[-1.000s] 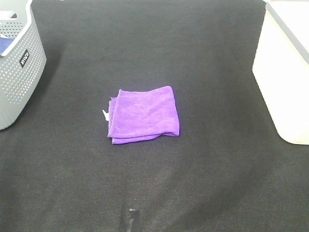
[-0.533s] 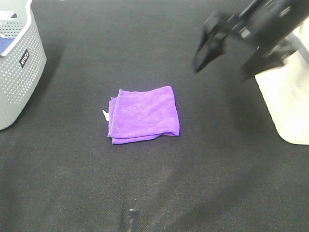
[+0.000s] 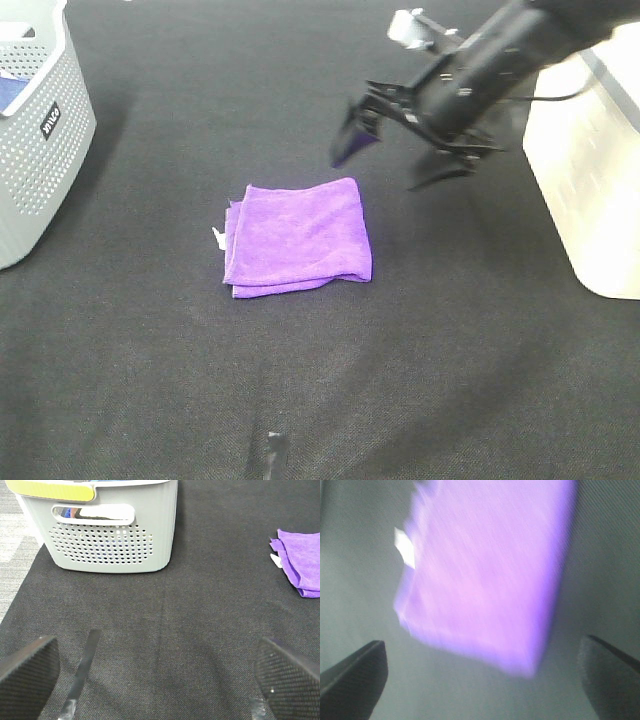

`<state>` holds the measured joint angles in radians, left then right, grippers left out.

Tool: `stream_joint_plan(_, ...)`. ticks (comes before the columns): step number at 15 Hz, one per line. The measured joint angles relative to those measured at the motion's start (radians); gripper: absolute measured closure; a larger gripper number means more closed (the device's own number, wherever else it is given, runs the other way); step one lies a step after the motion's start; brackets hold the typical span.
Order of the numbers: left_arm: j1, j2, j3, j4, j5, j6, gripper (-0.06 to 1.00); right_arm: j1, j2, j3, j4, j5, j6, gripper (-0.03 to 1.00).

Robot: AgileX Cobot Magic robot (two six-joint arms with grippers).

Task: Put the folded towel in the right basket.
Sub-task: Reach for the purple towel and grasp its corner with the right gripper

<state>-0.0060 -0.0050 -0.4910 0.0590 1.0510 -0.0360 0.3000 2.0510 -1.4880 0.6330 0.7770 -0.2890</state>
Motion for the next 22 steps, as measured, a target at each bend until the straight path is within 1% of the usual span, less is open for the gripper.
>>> stream_joint_plan(2,0.0,0.0,0.0,0.0,0.0,0.0,-0.04,0.0,0.132,-0.119,0.008,0.047,0.003,-0.01)
stream_joint_plan(3,0.0,0.0,0.0,0.0,0.0,0.0,-0.04,0.0,0.204,-0.182,0.008,0.089,0.004,-0.01)
stream_joint_plan(4,0.0,0.0,0.0,0.0,0.0,0.0,-0.04,0.0,0.245,-0.207,0.007,0.109,0.004,-0.01)
stream_joint_plan(6,0.0,0.0,0.0,0.0,0.0,0.0,-0.04,0.0,0.284,-0.221,-0.02,0.111,0.005,-0.01)
stream_joint_plan(8,0.0,0.0,0.0,0.0,0.0,0.0,-0.04,0.0,0.29,-0.223,-0.056,0.095,0.033,-0.01)
stream_joint_plan(10,0.0,0.0,0.0,0.0,0.0,0.0,-0.04,0.0,0.29,-0.223,-0.065,0.086,0.052,-0.01)
stream_joint_plan(16,0.0,0.0,0.0,0.0,0.0,0.0,-0.04,0.006,0.293,-0.226,-0.068,0.086,0.043,-0.01)
stream_joint_plan(18,0.0,0.0,0.0,0.0,0.0,0.0,-0.04,0.027,0.315,-0.237,-0.02,0.077,0.043,-0.01)
stream_joint_plan(21,0.0,0.0,0.0,0.0,0.0,0.0,-0.04,0.056,0.346,-0.248,0.102,0.058,0.034,-0.01)
stream_joint_plan(22,0.0,0.0,0.0,0.0,0.0,0.0,-0.04,0.064,0.347,-0.249,0.12,0.049,0.034,-0.01)
